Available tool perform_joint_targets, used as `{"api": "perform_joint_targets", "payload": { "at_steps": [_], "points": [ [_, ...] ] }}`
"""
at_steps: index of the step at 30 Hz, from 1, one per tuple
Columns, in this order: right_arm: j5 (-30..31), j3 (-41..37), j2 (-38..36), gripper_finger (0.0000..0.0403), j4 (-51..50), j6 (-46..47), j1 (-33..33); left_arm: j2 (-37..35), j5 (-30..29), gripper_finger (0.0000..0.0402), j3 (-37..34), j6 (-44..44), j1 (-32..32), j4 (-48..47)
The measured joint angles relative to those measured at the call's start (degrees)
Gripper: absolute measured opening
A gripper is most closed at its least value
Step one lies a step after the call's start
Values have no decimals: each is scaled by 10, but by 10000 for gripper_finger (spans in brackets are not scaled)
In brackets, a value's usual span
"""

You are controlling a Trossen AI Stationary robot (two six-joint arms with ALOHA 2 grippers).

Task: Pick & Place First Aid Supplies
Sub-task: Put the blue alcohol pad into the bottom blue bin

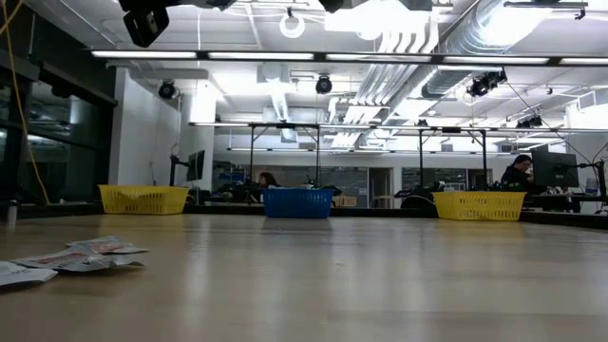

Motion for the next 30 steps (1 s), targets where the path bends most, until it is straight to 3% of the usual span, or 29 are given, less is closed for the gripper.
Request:
{"api": "perform_joint_targets", "payload": {
  "at_steps": [9, 15, 23, 30],
  "points": [
    [-3, 0, 0, 0, 49, -25, -4, 0, 0, 93, 0, -1, 0, 4],
    [-5, 0, 0, 0, 49, -25, -4, 0, 0, 9, 0, 1, 0, 3],
    [13, 0, -4, 15, 45, -20, -2, -4, -3, 2, 0, 0, 0, -5],
    [61, 0, -55, 65, -6, 18, -2, -32, -11, 1, -1, -56, 0, -84]
  ]
}}
